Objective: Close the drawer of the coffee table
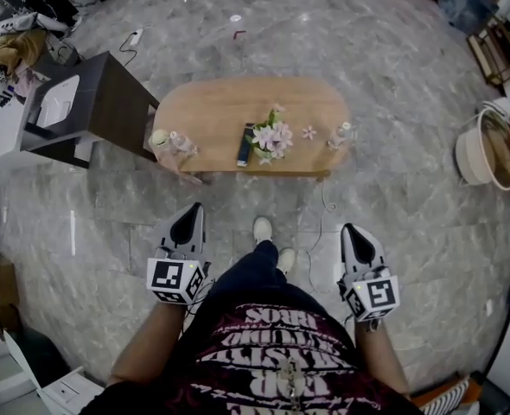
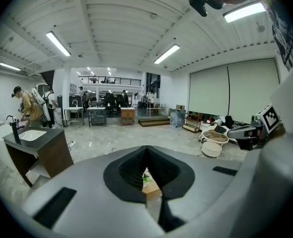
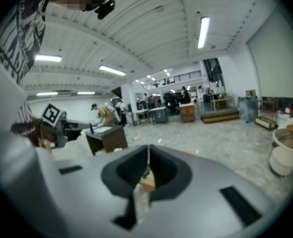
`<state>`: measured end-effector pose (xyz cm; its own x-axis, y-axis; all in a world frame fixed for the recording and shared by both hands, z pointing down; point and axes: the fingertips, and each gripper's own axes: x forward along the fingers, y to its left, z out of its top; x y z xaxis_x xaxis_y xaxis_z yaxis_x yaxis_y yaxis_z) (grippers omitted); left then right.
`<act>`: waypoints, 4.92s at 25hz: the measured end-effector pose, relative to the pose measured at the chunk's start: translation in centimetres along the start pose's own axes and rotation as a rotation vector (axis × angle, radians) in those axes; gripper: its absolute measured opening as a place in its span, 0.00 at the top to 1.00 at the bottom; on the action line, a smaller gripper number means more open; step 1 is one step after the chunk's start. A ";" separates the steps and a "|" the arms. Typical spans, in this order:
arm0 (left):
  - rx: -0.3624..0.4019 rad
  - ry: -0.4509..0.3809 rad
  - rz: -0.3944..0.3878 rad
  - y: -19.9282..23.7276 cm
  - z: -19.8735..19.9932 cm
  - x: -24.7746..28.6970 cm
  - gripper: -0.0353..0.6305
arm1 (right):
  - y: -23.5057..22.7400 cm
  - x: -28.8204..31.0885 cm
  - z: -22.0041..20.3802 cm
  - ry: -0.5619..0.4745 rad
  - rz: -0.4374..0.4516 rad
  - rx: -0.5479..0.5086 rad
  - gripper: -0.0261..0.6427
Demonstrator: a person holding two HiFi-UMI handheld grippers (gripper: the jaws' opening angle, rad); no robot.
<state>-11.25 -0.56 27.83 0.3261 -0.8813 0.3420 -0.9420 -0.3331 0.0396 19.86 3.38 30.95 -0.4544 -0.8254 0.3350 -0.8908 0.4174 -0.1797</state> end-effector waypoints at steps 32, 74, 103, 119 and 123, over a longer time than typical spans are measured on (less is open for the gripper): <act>0.014 0.315 -0.260 5.5 -15.6 13.9 0.91 | -3.8 14.2 -0.5 0.266 -0.059 -0.141 0.91; 0.160 0.653 -0.229 6.1 -54.2 36.6 0.60 | -25.1 33.9 -47.2 0.753 0.346 -0.734 0.64; 0.146 0.762 -0.244 3.6 -57.4 30.7 0.64 | -21.3 28.3 -51.0 0.807 0.331 -0.606 0.73; 0.130 0.785 -0.257 2.1 -58.9 27.9 0.65 | -20.5 25.7 -52.4 0.846 0.337 -0.593 0.73; 0.129 0.809 -0.257 2.1 -59.7 26.8 0.65 | -19.8 25.0 -53.2 0.862 0.334 -0.577 0.73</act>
<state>-9.17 -4.91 93.13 0.3259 -0.2796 0.9031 -0.8142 -0.5685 0.1179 25.66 -5.30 92.10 -0.3267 -0.1874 0.9264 -0.4892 0.8722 0.0039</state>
